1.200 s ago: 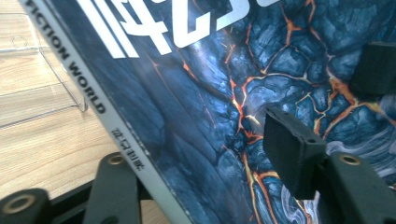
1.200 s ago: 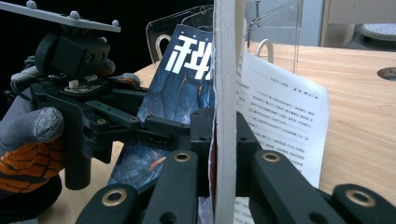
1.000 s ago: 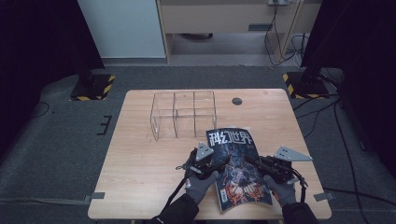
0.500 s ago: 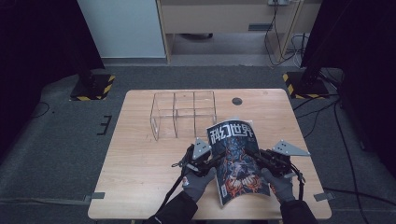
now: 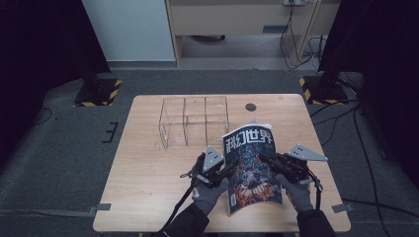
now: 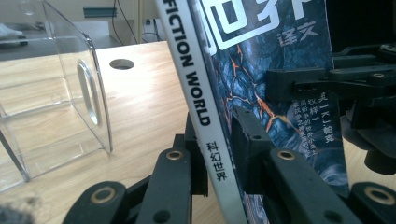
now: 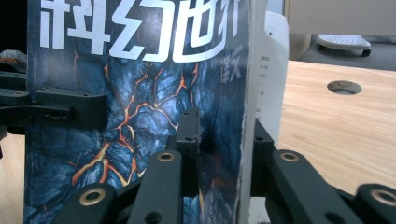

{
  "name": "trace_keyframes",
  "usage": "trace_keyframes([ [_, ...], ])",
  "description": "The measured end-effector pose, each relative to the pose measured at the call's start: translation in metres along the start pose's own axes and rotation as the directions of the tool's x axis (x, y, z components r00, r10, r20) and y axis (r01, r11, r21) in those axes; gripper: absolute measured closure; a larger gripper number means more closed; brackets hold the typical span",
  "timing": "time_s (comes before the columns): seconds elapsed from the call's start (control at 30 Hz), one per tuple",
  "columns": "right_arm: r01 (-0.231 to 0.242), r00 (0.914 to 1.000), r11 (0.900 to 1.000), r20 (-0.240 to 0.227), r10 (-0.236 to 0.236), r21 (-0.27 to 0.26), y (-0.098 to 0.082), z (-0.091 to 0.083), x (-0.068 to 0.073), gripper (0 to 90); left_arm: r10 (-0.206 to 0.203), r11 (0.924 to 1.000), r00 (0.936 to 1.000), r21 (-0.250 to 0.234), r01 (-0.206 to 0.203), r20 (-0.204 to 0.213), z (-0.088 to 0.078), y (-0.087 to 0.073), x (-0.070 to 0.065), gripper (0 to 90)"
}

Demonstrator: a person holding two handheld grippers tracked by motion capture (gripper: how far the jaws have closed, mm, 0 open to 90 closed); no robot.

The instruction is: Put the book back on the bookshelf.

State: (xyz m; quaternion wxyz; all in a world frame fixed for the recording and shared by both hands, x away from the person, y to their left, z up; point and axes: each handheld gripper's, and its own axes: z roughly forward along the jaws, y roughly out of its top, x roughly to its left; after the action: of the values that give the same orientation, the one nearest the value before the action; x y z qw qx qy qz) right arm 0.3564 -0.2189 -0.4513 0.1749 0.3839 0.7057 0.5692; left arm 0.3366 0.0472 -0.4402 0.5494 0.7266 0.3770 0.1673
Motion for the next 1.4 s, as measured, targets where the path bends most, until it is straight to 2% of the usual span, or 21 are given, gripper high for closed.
trace_keyframes([
  [0.1, 0.02, 0.9998, 1.0, 0.002, -0.02, -0.02, 0.004, 0.002, 0.001, 75.7, 0.003, 0.9997, 0.9999, -0.023, -0.004, -0.01, -0.002, 0.004, 0.001, 77.5],
  [0.27, 0.025, 0.9997, 0.998, 0.001, -0.025, -0.06, 0.009, 0.006, 0.004, 75.2, 0.049, 0.9976, 0.9982, -0.048, -0.051, -0.034, -0.009, 0.006, 0.001, 78.6],
  [0.5, 0.024, 0.9996, 0.998, -0.014, -0.025, -0.059, 0.008, 0.005, 0.004, 65.3, 0.049, 0.9966, 0.9987, -0.066, -0.05, -0.012, -0.017, 0.0, 0.001, 78.5],
  [0.6, 0.023, 0.9993, 0.998, -0.028, -0.025, -0.062, 0.008, 0.005, 0.003, 68.0, 0.056, 0.9956, 0.9984, -0.075, -0.057, -0.013, -0.017, -0.001, 0.0, 78.0],
  [0.73, 0.025, 0.9989, 0.998, -0.039, -0.027, -0.058, 0.007, 0.004, 0.003, 72.7, 0.033, 0.996, 0.9994, -0.083, -0.034, -0.01, -0.013, -0.004, 0.001, 74.0],
  [0.9, 0.022, 0.9978, 0.998, -0.061, -0.026, -0.051, 0.004, 0.002, 0.002, 81.0, 0.023, 0.9973, 0.9997, -0.069, -0.023, -0.008, -0.006, -0.008, 0.002, 70.7],
  [0.97, 0.02, 0.9975, 0.999, -0.067, -0.023, -0.046, 0.004, 0.003, 0.002, 82.9, 0.019, 0.9979, 0.9995, -0.061, -0.02, -0.024, -0.005, -0.008, 0.002, 73.1],
  [1.1, 0.037, 0.9979, 0.998, -0.05, -0.04, -0.06, 0.007, 0.005, 0.005, 83.2, 0.018, 0.9973, 0.9995, -0.07, -0.02, -0.027, -0.008, -0.002, 0.004, 76.3],
  [1.2, 0.056, 0.9975, 0.991, -0.036, -0.061, -0.119, 0.013, 0.005, 0.009, 83.0, 0.041, 0.9939, 0.9985, -0.101, -0.044, -0.037, -0.013, 0.006, 0.002, 78.3],
  [1.3, 0.05, 0.9981, 0.986, -0.028, -0.056, -0.161, 0.017, 0.006, 0.01, 81.0, 0.081, 0.9895, 0.9951, -0.115, -0.087, -0.057, -0.018, 0.012, -0.002, 79.2],
  [1.4, 0.068, 0.9975, 0.989, -0.013, -0.07, -0.131, 0.015, 0.008, 0.011, 75.7, 0.116, 0.9863, 0.9902, -0.108, -0.124, -0.078, -0.02, 0.005, -0.005, 79.9],
])
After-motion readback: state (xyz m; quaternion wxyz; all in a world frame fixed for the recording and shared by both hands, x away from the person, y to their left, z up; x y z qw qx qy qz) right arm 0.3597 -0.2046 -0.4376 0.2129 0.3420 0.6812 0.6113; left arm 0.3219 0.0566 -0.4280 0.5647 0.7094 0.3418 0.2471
